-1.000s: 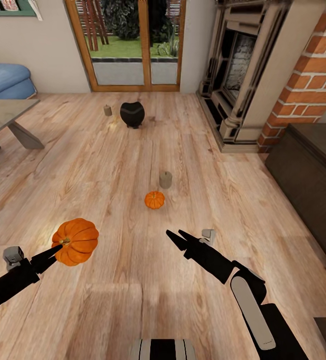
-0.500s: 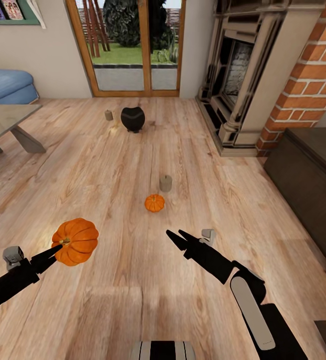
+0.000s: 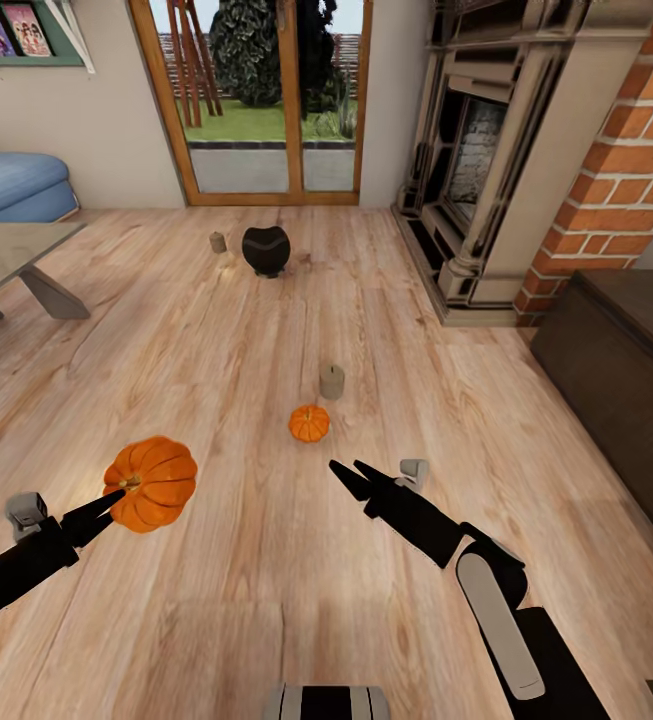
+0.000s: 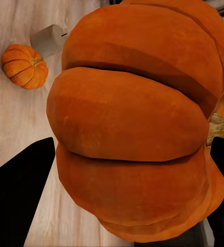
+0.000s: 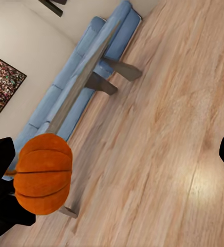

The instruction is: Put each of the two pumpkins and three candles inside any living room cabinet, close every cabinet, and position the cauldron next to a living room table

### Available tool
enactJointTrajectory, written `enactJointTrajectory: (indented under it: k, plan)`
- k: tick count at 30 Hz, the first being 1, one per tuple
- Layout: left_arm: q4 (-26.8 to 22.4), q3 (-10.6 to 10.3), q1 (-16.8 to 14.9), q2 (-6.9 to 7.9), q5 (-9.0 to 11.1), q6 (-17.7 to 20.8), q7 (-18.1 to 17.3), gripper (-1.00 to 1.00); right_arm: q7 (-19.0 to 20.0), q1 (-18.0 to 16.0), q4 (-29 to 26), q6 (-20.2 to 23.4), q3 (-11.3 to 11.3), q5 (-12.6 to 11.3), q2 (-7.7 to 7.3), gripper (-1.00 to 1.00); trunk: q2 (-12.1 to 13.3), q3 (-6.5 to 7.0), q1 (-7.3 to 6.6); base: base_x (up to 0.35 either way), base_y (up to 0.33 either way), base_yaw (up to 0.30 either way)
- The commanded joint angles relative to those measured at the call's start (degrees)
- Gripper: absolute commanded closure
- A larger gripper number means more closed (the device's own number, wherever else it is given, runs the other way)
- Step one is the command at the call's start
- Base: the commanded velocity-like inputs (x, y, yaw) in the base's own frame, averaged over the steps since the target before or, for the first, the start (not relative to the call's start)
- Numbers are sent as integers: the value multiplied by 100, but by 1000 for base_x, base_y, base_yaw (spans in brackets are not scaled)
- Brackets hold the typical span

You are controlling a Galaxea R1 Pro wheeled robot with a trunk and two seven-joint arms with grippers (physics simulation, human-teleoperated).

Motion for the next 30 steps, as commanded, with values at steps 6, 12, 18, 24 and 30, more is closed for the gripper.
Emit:
enactJointTrajectory:
  k: [6, 12, 18, 24, 30]
  plan:
    - [0, 1, -3, 0, -10, 20, -18, 100, -3, -1, -2, -21, -5, -56, 8, -100, -1, 52, 2, 337, 0, 0]
    - [2, 1, -3, 0, -8, 12, -18, 100, -3, -1, -2, -34, -5, -56, 8, -100, -1, 108, 2, 198, 0, 0]
    - [3, 0, -3, -4, -7, 4, -18, 100, -3, -2, -2, -35, -5, -56, 8, -100, -1, 164, 2, 16, 0, 0]
    - [4, 0, -3, -4, -6, 6, -18, 100, -3, -1, -2, -35, -5, -56, 16, -100, -1, 220, 2, 0, 0, 0]
    - [1, -3, -3, -6, -5, 4, -18, 100, -3, -1, -2, -35, -5, -56, 17, -100, -1, 276, 2, 0, 0, 0]
